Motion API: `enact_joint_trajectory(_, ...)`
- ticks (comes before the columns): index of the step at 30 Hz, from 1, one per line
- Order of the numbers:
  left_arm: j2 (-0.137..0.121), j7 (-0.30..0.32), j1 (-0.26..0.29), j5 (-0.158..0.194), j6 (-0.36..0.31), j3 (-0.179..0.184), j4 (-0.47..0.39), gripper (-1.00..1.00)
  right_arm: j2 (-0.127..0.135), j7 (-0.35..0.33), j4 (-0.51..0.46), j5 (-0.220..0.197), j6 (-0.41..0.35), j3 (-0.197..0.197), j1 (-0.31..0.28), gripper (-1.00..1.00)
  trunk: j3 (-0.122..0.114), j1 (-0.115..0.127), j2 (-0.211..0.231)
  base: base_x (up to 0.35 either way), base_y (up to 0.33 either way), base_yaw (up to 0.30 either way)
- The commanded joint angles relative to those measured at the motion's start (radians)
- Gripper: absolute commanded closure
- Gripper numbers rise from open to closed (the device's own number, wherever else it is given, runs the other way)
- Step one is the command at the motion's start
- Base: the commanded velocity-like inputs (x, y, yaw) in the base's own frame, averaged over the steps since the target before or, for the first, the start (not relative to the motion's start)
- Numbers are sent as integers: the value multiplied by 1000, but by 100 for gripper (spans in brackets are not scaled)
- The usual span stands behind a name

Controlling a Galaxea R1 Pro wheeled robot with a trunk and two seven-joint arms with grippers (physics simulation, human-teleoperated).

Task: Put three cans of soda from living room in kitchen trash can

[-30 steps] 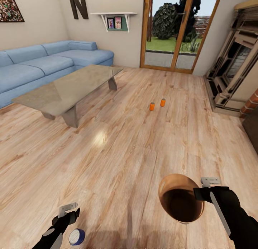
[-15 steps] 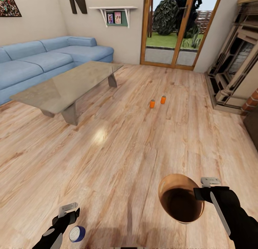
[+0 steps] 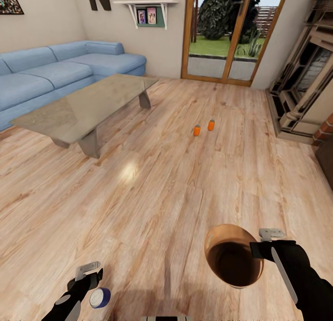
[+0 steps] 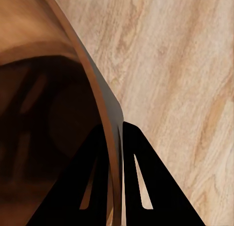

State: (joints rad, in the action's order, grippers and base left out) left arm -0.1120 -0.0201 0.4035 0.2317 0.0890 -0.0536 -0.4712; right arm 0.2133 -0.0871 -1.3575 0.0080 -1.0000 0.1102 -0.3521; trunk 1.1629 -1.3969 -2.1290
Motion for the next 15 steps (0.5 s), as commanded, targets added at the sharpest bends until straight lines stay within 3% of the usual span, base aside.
enact_joint_trajectory(1, 0, 0, 0, 0, 0, 0, 0, -100, 0, -5, 0, -11, 0, 0, 0, 100, 2, 0, 0, 0, 0, 0)
enact_joint_trajectory(15, 0, 0, 0, 0, 0, 0, 0, -100, 1, -6, -1, -11, 0, -1, -1, 100, 24, 0, 0, 0, 0, 0)
